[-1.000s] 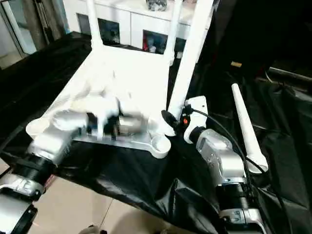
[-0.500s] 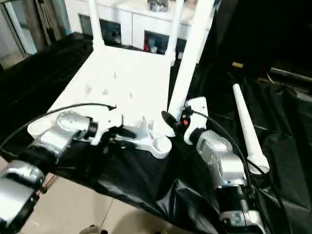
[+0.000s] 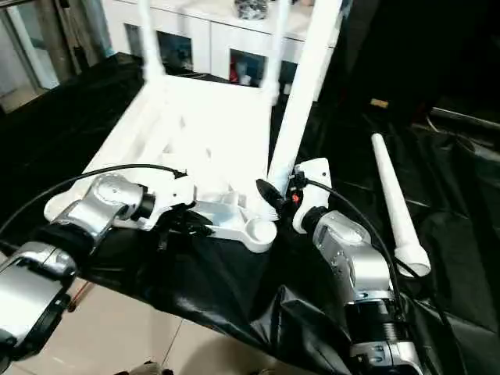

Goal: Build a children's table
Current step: Insert table leg to table base

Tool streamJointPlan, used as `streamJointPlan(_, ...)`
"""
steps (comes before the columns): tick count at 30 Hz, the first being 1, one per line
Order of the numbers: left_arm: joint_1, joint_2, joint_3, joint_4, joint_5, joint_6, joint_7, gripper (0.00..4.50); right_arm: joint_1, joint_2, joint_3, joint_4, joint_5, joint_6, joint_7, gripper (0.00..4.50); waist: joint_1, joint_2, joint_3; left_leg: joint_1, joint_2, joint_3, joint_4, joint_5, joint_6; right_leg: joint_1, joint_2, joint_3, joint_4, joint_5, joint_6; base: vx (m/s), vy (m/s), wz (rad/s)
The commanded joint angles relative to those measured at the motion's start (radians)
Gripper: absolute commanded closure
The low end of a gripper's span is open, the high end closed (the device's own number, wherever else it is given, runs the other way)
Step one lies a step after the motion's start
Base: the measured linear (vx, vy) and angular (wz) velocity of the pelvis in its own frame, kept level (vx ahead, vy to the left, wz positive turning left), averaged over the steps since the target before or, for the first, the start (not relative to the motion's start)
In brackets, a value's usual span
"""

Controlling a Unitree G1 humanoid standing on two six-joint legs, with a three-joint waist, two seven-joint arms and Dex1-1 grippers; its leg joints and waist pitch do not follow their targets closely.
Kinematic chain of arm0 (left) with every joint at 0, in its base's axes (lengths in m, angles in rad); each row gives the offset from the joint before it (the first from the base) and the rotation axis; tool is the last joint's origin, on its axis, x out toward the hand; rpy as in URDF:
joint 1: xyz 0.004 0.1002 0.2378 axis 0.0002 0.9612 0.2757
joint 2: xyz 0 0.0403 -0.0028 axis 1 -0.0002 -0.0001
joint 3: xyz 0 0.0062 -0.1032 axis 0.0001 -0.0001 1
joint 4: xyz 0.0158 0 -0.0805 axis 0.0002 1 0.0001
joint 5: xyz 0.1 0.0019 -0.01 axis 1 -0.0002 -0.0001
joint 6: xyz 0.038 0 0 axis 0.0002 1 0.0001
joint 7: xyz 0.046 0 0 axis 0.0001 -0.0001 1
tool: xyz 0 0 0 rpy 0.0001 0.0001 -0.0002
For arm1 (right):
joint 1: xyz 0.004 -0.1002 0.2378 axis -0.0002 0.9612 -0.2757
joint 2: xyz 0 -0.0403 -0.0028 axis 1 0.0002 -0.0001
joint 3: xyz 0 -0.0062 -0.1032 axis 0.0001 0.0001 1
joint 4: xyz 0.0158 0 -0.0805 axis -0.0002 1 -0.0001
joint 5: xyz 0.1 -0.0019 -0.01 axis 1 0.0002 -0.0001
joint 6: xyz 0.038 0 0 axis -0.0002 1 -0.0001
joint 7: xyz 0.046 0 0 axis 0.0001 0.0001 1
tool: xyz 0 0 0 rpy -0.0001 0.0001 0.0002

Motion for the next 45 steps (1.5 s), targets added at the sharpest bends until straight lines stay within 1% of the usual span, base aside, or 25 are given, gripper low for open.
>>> streamJointPlan(1, -0.012, 0.004, -0.006, 0.019, 0.015, 0.005, 0.006, 4.41, 0.011, -0.008, -0.002, -0.024, 0.0, 0.002, 0.001, 2.59, 0.001, 0.022, -0.079, 0.02, 0.047, -0.029, -0.072, -0.228, -0.026, 0.057, -0.097, 0.057, -0.072, -0.182, -0.218, 0.0, 0.0, 0.0)
streamJointPlan(2, -0.015, 0.001, -0.001, 0.024, 0.013, 0.008, -0.002, 4.41, 0.01, -0.009, -0.003, -0.022, 0.0, 0.002, 0.002, 2.59, -0.001, 0.015, -0.079, 0.019, 0.046, -0.028, -0.071, -0.223, -0.022, 0.058, -0.096, 0.057, -0.072, -0.184, -0.22, 0.0, 0.0, 0.0)
streamJointPlan(6, -0.022, -0.009, 0.034, 0.033, -0.014, 0.044, -0.047, 4.5, 0.006, -0.011, 0.003, -0.026, 0.0, 0.008, 0.012, 2.59, -0.008, 0.023, -0.079, 0.019, 0.047, -0.029, -0.071, -0.219, -0.014, 0.057, -0.097, 0.056, -0.072, -0.19, -0.227, 0.0, 0.0, 0.0)
streamJointPlan(10, -0.006, -0.016, 0.061, 0.018, -0.041, 0.108, -0.074, 4.5, 0.002, -0.021, 0.008, -0.043, 0.008, 0.025, 0.029, 2.59, -0.012, 0.022, -0.078, 0.019, 0.047, -0.028, -0.07, -0.219, -0.006, 0.058, -0.095, 0.057, -0.072, -0.175, -0.243, 0.0, 0.0, 0.0)
streamJointPlan(12, 0.014, -0.02, 0.066, 0.005, -0.043, 0.132, -0.054, 4.5, 0.008, -0.029, 0.015, -0.053, 0.01, 0.034, 0.043, 2.59, -0.012, 0.02, -0.077, 0.018, 0.047, -0.027, -0.069, -0.212, 0.0, 0.059, -0.096, 0.057, -0.072, -0.178, -0.243, 0.0, 0.0, 0.0)
streamJointPlan(13, 0.022, -0.024, 0.067, 0.0, -0.04, 0.145, -0.034, 4.5, 0.011, -0.032, 0.018, -0.057, 0.01, 0.038, 0.05, 2.59, -0.011, 0.022, -0.077, 0.019, 0.048, -0.027, -0.069, -0.211, 0.004, 0.058, -0.096, 0.057, -0.073, -0.184, -0.242, 0.0, 0.0, 0.0)
streamJointPlan(15, 0.037, -0.032, 0.069, -0.011, -0.032, 0.171, 0.025, 4.5, 0.014, -0.038, 0.023, -0.063, 0.01, 0.043, 0.058, 2.59, -0.011, 0.015, -0.076, 0.019, 0.048, -0.026, -0.068, -0.21, 0.01, 0.058, -0.096, 0.057, -0.075, -0.2, -0.238, 0.0, 0.0, 0.0)
streamJointPlan(17, 0.045, -0.039, 0.075, -0.02, -0.028, 0.183, 0.055, 4.5, 0.015, -0.04, 0.024, -0.064, 0.01, 0.046, 0.06, 2.59, -0.011, 0.018, -0.075, 0.018, 0.046, -0.026, -0.067, -0.217, 0.013, 0.056, -0.097, 0.056, -0.079, -0.245, -0.225, 0.0, 0.0, 0.0)
streamJointPlan(18, 0.054, -0.046, 0.082, -0.032, -0.025, 0.201, 0.088, 4.5, 0.014, -0.042, 0.025, -0.062, 0.01, 0.049, 0.063, 2.59, -0.012, 0.011, -0.074, 0.016, 0.045, -0.027, -0.067, -0.223, 0.014, 0.057, -0.098, 0.055, -0.083, -0.283, -0.212, 0.0, 0.0, 0.0)
streamJointPlan(19, 0.07, -0.057, 0.091, -0.061, -0.025, 0.222, 0.13, 4.5, 0.008, -0.045, 0.028, -0.055, 0.007, 0.052, 0.07, 2.59, -0.012, 0.007, -0.073, 0.016, 0.046, -0.027, -0.066, -0.224, 0.014, 0.057, -0.099, 0.054, -0.085, -0.322, -0.198, 0.0, 0.0, 0.0)
streamJointPlan(20, 0.077, -0.062, 0.097, -0.076, -0.029, 0.228, 0.14, 4.5, 0.005, -0.046, 0.029, -0.052, 0.006, 0.053, 0.073, 2.59, -0.012, 0.009, -0.071, 0.018, 0.044, -0.027, -0.065, -0.228, 0.018, 0.052, -0.098, 0.053, -0.093, -0.369, -0.179, 0.0, 0.0, 0.0)
streamJointPlan(23, 0.099, -0.074, 0.118, -0.128, -0.048, 0.247, 0.151, 4.5, -0.006, -0.049, 0.037, -0.044, 0.003, 0.058, 0.081, 2.59, -0.016, 0.007, -0.071, 0.011, 0.044, -0.031, -0.068, -0.217, 0.017, 0.056, -0.097, 0.051, -0.092, -0.387, -0.162, 0.0, 0.0, 0.0)
streamJointPlan(24, 0.111, -0.078, 0.125, -0.162, -0.057, 0.262, 0.154, 4.5, -0.011, -0.052, 0.044, -0.04, 0.002, 0.062, 0.089, 2.59, -0.018, 0.005, -0.071, 0.012, 0.042, -0.029, -0.068, -0.222, 0.019, 0.053, -0.095, 0.05, -0.097, -0.408, -0.149, 0.0, 0.0, 0.0)
streamJointPlan(25, 0.126, -0.08, 0.127, -0.198, -0.063, 0.276, 0.157, 4.5, -0.015, -0.055, 0.051, -0.037, -0.001, 0.066, 0.095, 2.59, -0.019, 0.006, -0.072, 0.015, 0.046, -0.031, -0.068, -0.222, 0.018, 0.052, -0.097, 0.051, -0.093, -0.401, -0.153, 0.0, 0.0, 0.0)
streamJointPlan(26, 0.137, -0.081, 0.127, -0.223, -0.067, 0.286, 0.16, 4.5, -0.018, -0.057, 0.056, -0.034, -0.005, 0.068, 0.098, 2.59, -0.02, 0.007, -0.071, 0.012, 0.044, -0.03, -0.068, -0.22, 0.02, 0.052, -0.096, 0.051, -0.094, -0.404, -0.15, 0.0, 0.0, 0.0)
streamJointPlan(28, 0.157, -0.079, 0.123, -0.264, -0.068, 0.303, 0.162, 4.5, -0.026, -0.06, 0.063, -0.023, -0.013, 0.069, 0.105, 2.59, -0.02, 0.011, -0.073, 0.017, 0.044, -0.028, -0.067, -0.218, 0.022, 0.047, -0.094, 0.053, -0.094, -0.384, -0.155, 0.0, 0.0, 0.0)
streamJointPlan(31, 0.182, -0.065, 0.101, -0.297, -0.045, 0.302, 0.155, 4.5, -0.042, -0.07, 0.074, 0.002, -0.023, 0.074, 0.122, 2.59, -0.02, 0.011, -0.075, 0.016, 0.044, -0.027, -0.067, -0.205, 0.024, 0.047, -0.092, 0.054, -0.09, -0.344, -0.163, 0.0, 0.0, 0.0)
streamJointPlan(32, 0.19, -0.062, 0.098, -0.308, -0.039, 0.305, 0.153, 4.5, -0.047, -0.074, 0.078, 0.011, -0.028, 0.074, 0.127, 2.59, -0.021, 0.008, -0.076, 0.014, 0.045, -0.028, -0.069, -0.196, 0.025, 0.05, -0.093, 0.054, -0.085, -0.324, -0.169, 0.0, 0.0, 0.0)
streamJointPlan(34, 0.197, -0.061, 0.099, -0.317, -0.037, 0.31, 0.153, 4.5, -0.049, -0.078, 0.081, 0.015, -0.031, 0.073, 0.13, 2.59, -0.02, 0.008, -0.074, 0.015, 0.044, -0.026, -0.068, -0.197, 0.027, 0.049, -0.092, 0.055, -0.087, -0.321, -0.17, 0.0, 0.0, 0.0)
streamJointPlan(35, 0.203, -0.06, 0.098, -0.332, -0.033, 0.32, 0.153, 4.5, -0.055, -0.08, 0.081, 0.027, -0.033, 0.073, 0.131, 2.59, -0.02, 0.002, -0.075, 0.015, 0.044, -0.025, -0.067, -0.193, 0.029, 0.049, -0.092, 0.055, -0.087, -0.321, -0.167, 0.0, 0.0, 0.0)
streamJointPlan(36, 0.211, -0.058, 0.097, -0.35, -0.032, 0.33, 0.155, 4.5, -0.059, -0.081, 0.082, 0.035, -0.033, 0.071, 0.132, 2.59, -0.02, 0.002, -0.075, 0.015, 0.044, -0.025, -0.067, -0.193, 0.029, 0.049, -0.092, 0.055, -0.087, -0.321, -0.167, 0.0, 0.0, 0.0)
streamJointPlan(37, 0.223, -0.055, 0.094, -0.378, -0.03, 0.347, 0.157, 4.5, -0.077, -0.081, 0.081, 0.063, -0.034, 0.064, 0.132, 2.59, -0.021, -0.001, -0.075, 0.014, 0.045, -0.026, -0.068, -0.186, 0.029, 0.049, -0.095, 0.054, -0.085, -0.333, -0.165, 0.0, 0.0, 0.0)
streamJointPlan(38, 0.225, -0.054, 0.093, -0.385, -0.03, 0.35, 0.157, 4.5, -0.081, -0.081, 0.08, 0.068, -0.035, 0.063, 0.132, 2.59, -0.024, 0.002, -0.074, 0.015, 0.045, -0.026, -0.068, -0.188, 0.028, 0.046, -0.094, 0.053, -0.087, -0.343, -0.166, 0.0, 0.0, 0.0)
streamJointPlan(40, 0.229, -0.05, 0.085, -0.396, -0.022, 0.359, 0.154, 4.5, -0.096, -0.079, 0.074, 0.09, -0.036, 0.061, 0.134, 2.59, -0.025, -0.002, -0.073, 0.015, 0.044, -0.025, -0.068, -0.196, 0.026, 0.045, -0.092, 0.054, -0.089, -0.359, -0.158, 0.0, 0.0, 0.0)
streamJointPlan(45, 0.23, -0.037, 0.063, -0.409, -0.003, 0.363, 0.138, 4.5, -0.119, -0.079, 0.06, 0.138, -0.041, 0.047, 0.134, 2.6, -0.025, -0.004, -0.075, 0.015, 0.046, -0.025, -0.068, -0.194, 0.023, 0.045, -0.094, 0.055, -0.088, -0.346, -0.157, 0.0, 0.0, 0.0)
